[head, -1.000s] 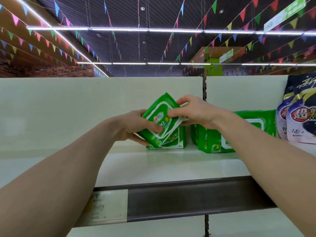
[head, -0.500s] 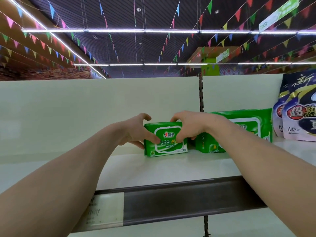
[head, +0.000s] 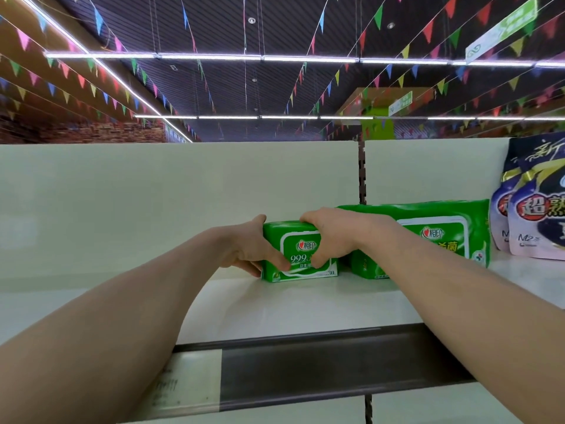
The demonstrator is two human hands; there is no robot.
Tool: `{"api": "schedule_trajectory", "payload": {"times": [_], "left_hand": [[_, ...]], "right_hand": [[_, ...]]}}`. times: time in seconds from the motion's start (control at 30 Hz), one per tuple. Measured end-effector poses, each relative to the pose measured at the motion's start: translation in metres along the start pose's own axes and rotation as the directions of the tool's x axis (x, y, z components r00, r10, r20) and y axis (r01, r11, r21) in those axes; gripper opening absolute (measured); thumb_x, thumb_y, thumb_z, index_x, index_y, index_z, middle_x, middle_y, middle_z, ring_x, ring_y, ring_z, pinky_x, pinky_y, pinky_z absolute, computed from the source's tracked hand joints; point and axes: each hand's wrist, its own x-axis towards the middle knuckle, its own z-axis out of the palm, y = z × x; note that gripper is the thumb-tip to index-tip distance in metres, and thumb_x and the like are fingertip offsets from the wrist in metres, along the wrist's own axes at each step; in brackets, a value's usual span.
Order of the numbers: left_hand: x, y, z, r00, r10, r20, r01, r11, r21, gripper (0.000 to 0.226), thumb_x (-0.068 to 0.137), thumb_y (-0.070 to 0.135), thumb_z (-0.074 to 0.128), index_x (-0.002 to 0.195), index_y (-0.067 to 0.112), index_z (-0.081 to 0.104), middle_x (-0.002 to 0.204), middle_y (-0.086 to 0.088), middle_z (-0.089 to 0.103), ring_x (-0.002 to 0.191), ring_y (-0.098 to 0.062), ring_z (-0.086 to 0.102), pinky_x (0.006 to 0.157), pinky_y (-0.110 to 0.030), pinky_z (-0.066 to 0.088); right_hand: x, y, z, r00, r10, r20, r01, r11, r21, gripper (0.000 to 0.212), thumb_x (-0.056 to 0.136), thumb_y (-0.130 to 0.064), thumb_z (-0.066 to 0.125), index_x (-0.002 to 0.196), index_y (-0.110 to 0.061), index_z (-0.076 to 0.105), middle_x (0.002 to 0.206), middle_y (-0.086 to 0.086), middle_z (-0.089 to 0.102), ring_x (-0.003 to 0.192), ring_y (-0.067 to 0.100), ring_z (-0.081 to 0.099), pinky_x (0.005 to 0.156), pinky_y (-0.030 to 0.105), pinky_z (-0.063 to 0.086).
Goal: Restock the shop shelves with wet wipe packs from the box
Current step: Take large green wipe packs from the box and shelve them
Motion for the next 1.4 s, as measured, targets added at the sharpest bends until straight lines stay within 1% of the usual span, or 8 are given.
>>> {"api": "schedule_trajectory", "payload": {"times": [0.13,0.27,0.57,0.7,0.77,0.9,1.03,1.4], "left_hand": [[-0.003,0.002,-0.001,1.0,-0.014,0.015,0.014,0.999,-0.038,0.057,0.076,-0.001,0.076,0.125,0.006,0.046,0.107,-0.008,0.067,0.101,-0.026,0.066,0.092,-0.039,0.054],[0.001,0.002,0.0,0.999,-0.018,0.036,0.019,0.999,-0.041,0.03,0.076,-0.003,0.075,0.096,0.015,0.059,0.108,-0.008,0.069,0.1,-0.025,0.067,0.092,-0.037,0.054],[0.003,0.016,0.019,1.0,0.01,0.019,-0.009,0.999,-0.036,0.035,0.077,0.001,0.076,0.105,0.011,0.058,0.105,-0.008,0.068,0.098,-0.025,0.067,0.09,-0.037,0.055],[0.004,0.019,0.02,0.996,0.061,-0.069,-0.047,0.983,0.18,0.09,0.075,0.017,0.08,0.146,0.015,0.025,0.13,-0.007,0.052,0.111,-0.026,0.057,0.089,-0.037,0.052],[0.002,0.021,0.022,0.969,0.19,-0.161,-0.085,0.859,0.506,0.101,0.073,0.035,0.08,0.151,0.027,0.015,0.138,-0.007,0.04,0.119,-0.027,0.049,0.093,-0.037,0.047],[-0.003,0.025,0.035,0.88,0.442,-0.177,-0.073,0.493,0.867,0.053,0.08,0.051,0.064,0.126,0.028,0.05,0.106,0.0,0.042,0.104,-0.021,0.048,0.075,-0.032,0.037],[-0.002,0.029,0.037,0.9,0.401,-0.172,-0.041,0.47,0.882,0.044,0.083,0.048,0.062,0.12,0.025,0.055,0.1,0.0,0.042,0.088,-0.02,0.044,0.075,-0.032,0.034],[-0.004,0.052,0.049,0.924,0.278,-0.263,0.161,0.34,0.927,0.054,0.078,0.049,0.069,0.121,0.021,0.054,0.106,-0.003,0.048,0.096,-0.025,0.05,0.099,-0.047,0.037]], "right_hand": [[-0.004,0.004,-0.011,0.996,-0.031,-0.086,0.036,0.998,0.051,0.076,0.082,-0.014,0.067,0.148,-0.022,0.031,0.149,0.001,0.036,0.132,0.021,0.04,0.106,0.034,0.037],[-0.005,0.002,-0.008,0.999,-0.042,-0.028,0.041,0.999,-0.032,0.059,0.083,-0.014,0.067,0.137,-0.021,0.047,0.127,0.002,0.056,0.108,0.02,0.055,0.089,0.033,0.049],[0.001,0.003,-0.006,0.998,0.037,-0.041,-0.046,0.97,-0.238,0.035,0.084,-0.013,0.062,0.119,-0.015,0.056,0.105,0.006,0.06,0.092,0.024,0.06,0.075,0.035,0.052],[-0.005,0.001,-0.007,0.999,-0.006,-0.041,-0.003,0.975,-0.221,0.044,0.083,-0.014,0.064,0.125,-0.021,0.054,0.11,0.003,0.061,0.095,0.023,0.06,0.077,0.036,0.054],[-0.005,0.0,-0.007,0.999,-0.005,-0.046,-0.006,0.972,-0.235,0.044,0.084,-0.013,0.064,0.126,-0.02,0.054,0.107,0.003,0.061,0.093,0.022,0.061,0.071,0.033,0.051],[-0.004,0.0,-0.007,0.998,0.011,-0.067,-0.029,0.961,-0.275,0.022,0.082,-0.011,0.065,0.103,-0.014,0.056,0.084,0.003,0.056,0.073,0.019,0.056,0.059,0.029,0.044],[-0.002,-0.001,-0.006,0.996,-0.014,-0.09,-0.015,0.95,-0.312,0.018,0.084,-0.014,0.066,0.092,-0.015,0.05,0.075,0.001,0.049,0.07,0.019,0.052,0.057,0.029,0.04],[-0.016,0.011,0.008,0.983,-0.126,-0.136,0.052,0.889,-0.455,0.031,0.088,-0.008,0.057,0.118,-0.015,0.054,0.092,0.001,0.052,0.078,0.019,0.052,0.055,0.028,0.035]]}}
